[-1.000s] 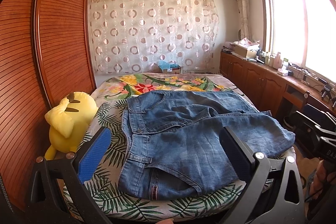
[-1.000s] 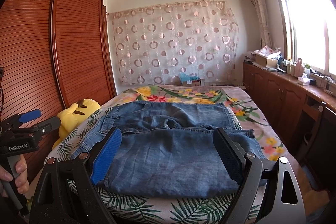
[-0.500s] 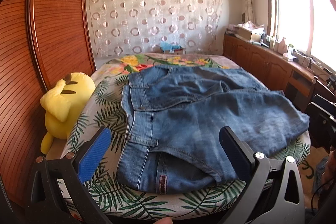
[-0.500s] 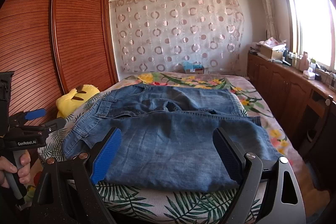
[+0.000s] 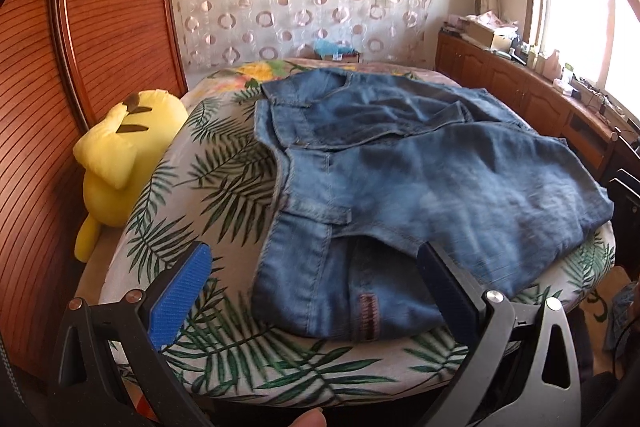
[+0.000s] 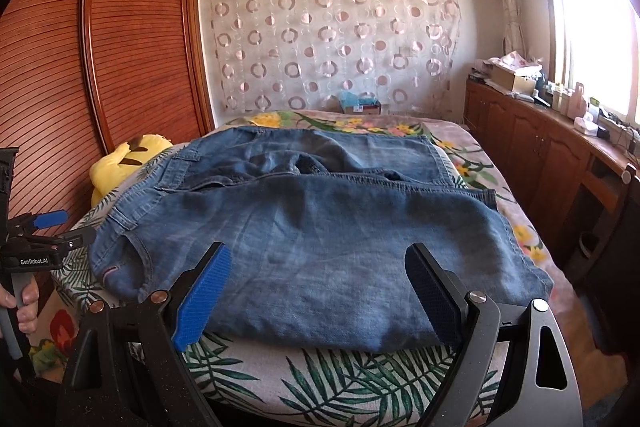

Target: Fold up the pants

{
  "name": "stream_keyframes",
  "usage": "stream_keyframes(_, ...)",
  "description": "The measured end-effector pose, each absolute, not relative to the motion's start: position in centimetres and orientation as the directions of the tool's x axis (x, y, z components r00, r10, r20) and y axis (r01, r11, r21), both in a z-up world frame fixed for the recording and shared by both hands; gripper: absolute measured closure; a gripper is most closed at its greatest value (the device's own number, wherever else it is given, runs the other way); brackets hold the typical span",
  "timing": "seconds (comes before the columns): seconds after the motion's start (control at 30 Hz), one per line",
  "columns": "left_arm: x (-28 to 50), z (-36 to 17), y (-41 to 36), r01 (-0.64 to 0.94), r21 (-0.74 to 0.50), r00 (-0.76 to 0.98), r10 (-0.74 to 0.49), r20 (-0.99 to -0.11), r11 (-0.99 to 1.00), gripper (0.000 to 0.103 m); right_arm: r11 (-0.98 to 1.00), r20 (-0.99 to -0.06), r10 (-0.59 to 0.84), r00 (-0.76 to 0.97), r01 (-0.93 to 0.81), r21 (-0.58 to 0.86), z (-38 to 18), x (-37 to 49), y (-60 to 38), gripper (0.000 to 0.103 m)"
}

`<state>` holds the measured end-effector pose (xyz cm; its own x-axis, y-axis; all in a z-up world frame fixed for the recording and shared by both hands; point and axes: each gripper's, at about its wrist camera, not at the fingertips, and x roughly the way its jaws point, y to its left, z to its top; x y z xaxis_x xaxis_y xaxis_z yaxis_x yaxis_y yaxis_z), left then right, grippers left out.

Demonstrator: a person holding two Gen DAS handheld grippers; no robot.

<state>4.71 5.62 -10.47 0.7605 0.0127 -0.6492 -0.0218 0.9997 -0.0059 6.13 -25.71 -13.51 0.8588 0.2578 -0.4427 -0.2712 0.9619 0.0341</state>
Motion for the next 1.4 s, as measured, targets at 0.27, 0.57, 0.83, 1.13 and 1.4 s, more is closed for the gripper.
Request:
stream_keyframes(0.27, 5.3, -12.5, 9.6, -0.041, -0.089, 0.728, -0.032, -0.685, 0.995, 0.001, 0.967, -0.462, 0.234, 0.855, -0.253, 0.02, -13.4, 5.8, -27.2, 0.013)
stream_keyframes(0.57, 6.2, -14.2, 11.4, -0.042, -0.113, 0.681, -0.054, -0.73, 0.993, 0.029, 0.981, -0.493, 0.172, 0.853, -0.196, 0.004, -13.3, 6.2, -29.2, 0.013)
stream_keyframes(0.83, 6.3, -15.0, 10.8, 0.009, -0.149, 0.656, -0.118, -0.745, 0.989, 0.059, 0.992, -0.505, 0.109, 0.856, -0.13, -0.006, -12.3, 5.7, -30.2, 0.013)
stream_keyframes(1.13, 6.1, -14.9, 10.5, 0.044, -0.168, 0.634, -0.157, -0.757, 0.985, 0.074, 0.996, -0.53, 0.063, 0.845, -0.085, -0.016, -12.6, 5.3, -30.0, 0.013)
stream_keyframes(1.4, 5.8, -14.8, 10.2, 0.058, -0.135, 0.627, -0.141, -0.766, 0.989, 0.08, 0.998, -0.584, 0.051, 0.81, -0.06, 0.005, -12.2, 5.9, -30.1, 0.013)
